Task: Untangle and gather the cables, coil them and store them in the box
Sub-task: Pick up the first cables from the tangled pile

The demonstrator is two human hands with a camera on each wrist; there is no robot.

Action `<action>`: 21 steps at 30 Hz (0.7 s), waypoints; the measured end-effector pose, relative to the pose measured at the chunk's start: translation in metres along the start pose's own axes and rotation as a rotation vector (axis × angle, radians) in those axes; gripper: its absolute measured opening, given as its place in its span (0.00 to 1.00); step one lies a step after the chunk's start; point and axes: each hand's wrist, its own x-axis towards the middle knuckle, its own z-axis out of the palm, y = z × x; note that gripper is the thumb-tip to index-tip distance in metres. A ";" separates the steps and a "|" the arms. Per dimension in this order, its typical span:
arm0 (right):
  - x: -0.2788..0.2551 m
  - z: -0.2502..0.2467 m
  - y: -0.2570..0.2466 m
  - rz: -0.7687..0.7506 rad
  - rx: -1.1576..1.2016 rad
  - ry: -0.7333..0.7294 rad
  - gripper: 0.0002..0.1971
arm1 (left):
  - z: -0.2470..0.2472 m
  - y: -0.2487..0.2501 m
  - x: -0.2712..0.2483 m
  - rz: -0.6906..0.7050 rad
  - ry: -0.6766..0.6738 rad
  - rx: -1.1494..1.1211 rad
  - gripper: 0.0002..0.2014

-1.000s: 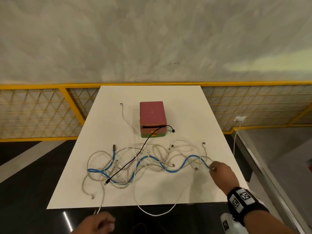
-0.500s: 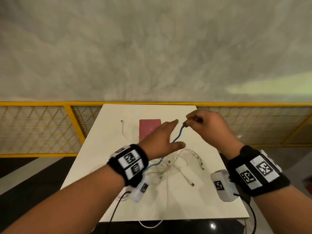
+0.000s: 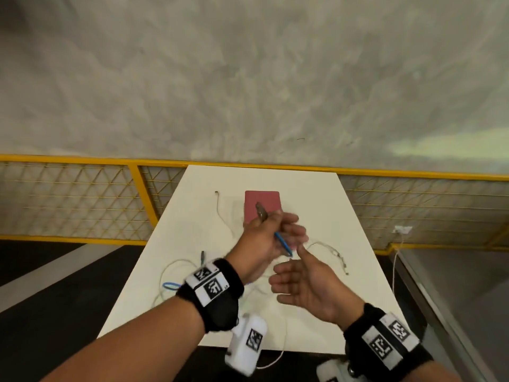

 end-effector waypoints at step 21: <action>0.057 0.005 -0.031 -0.146 0.265 0.067 0.10 | -0.172 -0.097 -0.128 -0.366 0.362 0.459 0.19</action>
